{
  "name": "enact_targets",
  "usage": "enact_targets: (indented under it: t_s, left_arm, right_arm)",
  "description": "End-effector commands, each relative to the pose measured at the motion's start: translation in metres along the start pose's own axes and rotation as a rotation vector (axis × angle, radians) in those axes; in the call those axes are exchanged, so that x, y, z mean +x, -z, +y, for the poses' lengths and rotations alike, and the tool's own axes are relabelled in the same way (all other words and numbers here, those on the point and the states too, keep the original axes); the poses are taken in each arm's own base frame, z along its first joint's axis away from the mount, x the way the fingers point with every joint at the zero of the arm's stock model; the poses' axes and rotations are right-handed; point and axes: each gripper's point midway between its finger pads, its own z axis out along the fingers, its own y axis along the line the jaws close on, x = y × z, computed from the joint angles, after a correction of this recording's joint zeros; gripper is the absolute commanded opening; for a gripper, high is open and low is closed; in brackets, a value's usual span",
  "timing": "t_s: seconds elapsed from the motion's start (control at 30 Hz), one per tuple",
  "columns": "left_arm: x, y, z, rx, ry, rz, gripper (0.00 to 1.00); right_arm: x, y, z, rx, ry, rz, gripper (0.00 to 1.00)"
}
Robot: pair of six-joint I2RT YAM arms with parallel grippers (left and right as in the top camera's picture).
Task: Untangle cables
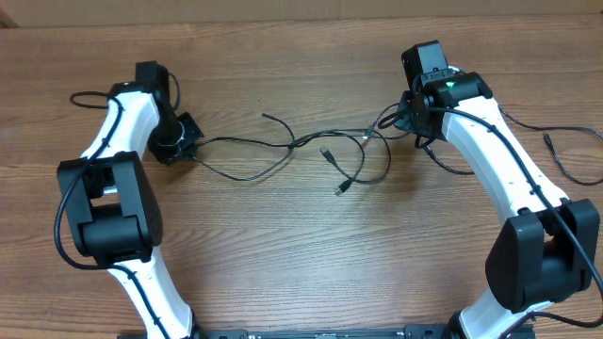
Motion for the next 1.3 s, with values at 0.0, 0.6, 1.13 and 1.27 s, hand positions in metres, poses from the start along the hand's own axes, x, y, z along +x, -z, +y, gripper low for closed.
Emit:
enact_targets:
  t_s: [0.0, 0.6, 1.13, 1.27]
  left_arm:
    - [-0.005, 0.005, 0.005, -0.02, 0.031, -0.028, 0.04]
    - [0.0, 0.003, -0.022, 0.039, -0.033, -0.032, 0.21]
    - [0.044, 0.026, -0.103, 0.527, -0.587, 0.065, 1.0]
    - [0.044, 0.022, -0.103, 0.491, -0.595, 0.056, 1.0]
  right_arm:
    - [0.002, 0.01, 0.013, -0.111, 0.01, 0.012, 0.04]
    - [0.019, 0.015, 0.062, -0.366, 0.028, 0.122, 0.47]
    - [0.043, 0.029, 0.109, -0.453, 0.135, 0.122, 0.71]
    - [0.054, 0.036, 0.135, -0.495, 0.19, 0.102, 0.71]
